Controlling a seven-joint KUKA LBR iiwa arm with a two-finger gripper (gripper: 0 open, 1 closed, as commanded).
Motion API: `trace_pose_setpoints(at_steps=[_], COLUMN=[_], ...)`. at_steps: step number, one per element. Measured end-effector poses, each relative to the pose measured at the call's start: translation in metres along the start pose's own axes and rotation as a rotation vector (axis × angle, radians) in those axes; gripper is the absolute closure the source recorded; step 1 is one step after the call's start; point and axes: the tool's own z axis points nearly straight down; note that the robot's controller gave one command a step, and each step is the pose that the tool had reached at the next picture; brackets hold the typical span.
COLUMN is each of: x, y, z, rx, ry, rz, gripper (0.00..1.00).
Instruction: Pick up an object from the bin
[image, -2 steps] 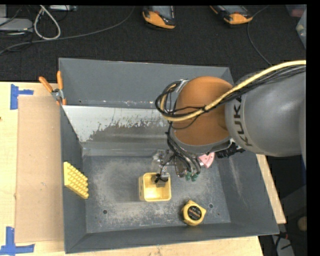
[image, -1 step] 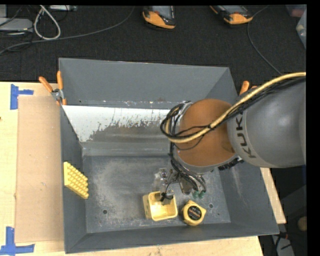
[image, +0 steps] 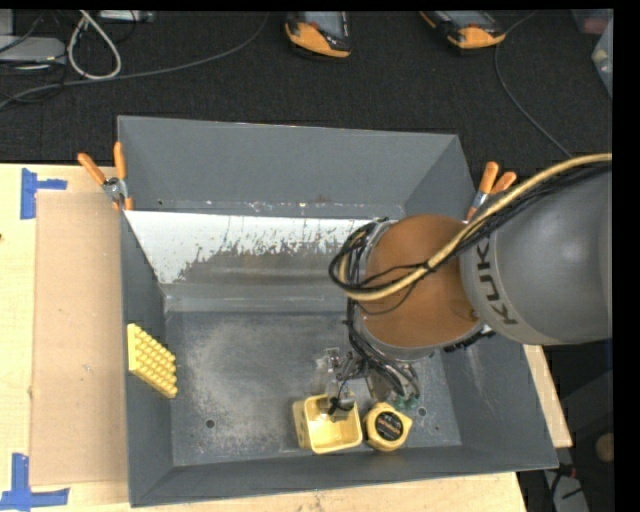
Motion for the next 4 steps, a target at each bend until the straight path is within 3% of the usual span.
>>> trace_pose_setpoints(at_steps=[1,2,3,4], x=[0.007,0.007,-0.019,-0.013], y=[0.009,0.014,-0.009,0.016], z=[0.023,0.031,0.054,-0.006], rx=[-0.002,-0.002,-0.002,-0.004], ry=[0.002,-0.005,0.001,0.006], rz=[0.003,-0.225,-0.127,-0.293], gripper=[1.0,1.0,1.0,1.0])
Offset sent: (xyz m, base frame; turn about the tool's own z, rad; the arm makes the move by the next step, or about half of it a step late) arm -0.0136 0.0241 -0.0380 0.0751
